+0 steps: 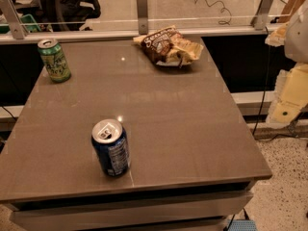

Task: Move brown chip bag near pepsi can

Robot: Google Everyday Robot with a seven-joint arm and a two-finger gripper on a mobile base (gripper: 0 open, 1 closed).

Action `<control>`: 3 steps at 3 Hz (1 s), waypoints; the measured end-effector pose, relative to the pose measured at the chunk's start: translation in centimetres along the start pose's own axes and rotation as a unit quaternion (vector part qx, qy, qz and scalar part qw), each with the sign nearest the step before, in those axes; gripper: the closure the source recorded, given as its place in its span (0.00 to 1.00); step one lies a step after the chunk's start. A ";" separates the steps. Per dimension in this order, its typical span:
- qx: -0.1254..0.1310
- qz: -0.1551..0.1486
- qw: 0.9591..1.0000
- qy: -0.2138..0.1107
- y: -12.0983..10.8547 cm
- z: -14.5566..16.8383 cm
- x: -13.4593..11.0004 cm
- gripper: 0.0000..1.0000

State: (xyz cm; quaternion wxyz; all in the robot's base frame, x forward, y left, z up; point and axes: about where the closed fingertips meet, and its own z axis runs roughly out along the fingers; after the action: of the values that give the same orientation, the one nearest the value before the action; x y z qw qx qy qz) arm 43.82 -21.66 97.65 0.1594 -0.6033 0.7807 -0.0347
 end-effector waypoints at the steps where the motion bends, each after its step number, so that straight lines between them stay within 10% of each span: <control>1: 0.000 0.000 1.000 0.000 0.0 0.0 0.0 0.00; 3: 0.062 -0.074 0.993 -0.061 -6.8 2.1 -5.7 0.00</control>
Offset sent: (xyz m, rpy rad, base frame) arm 0.0775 0.0227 0.0256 -0.0081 -0.2045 0.1626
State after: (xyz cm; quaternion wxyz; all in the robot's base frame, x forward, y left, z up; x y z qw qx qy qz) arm 52.01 -17.73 98.48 0.2410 -0.6496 0.7187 -0.0584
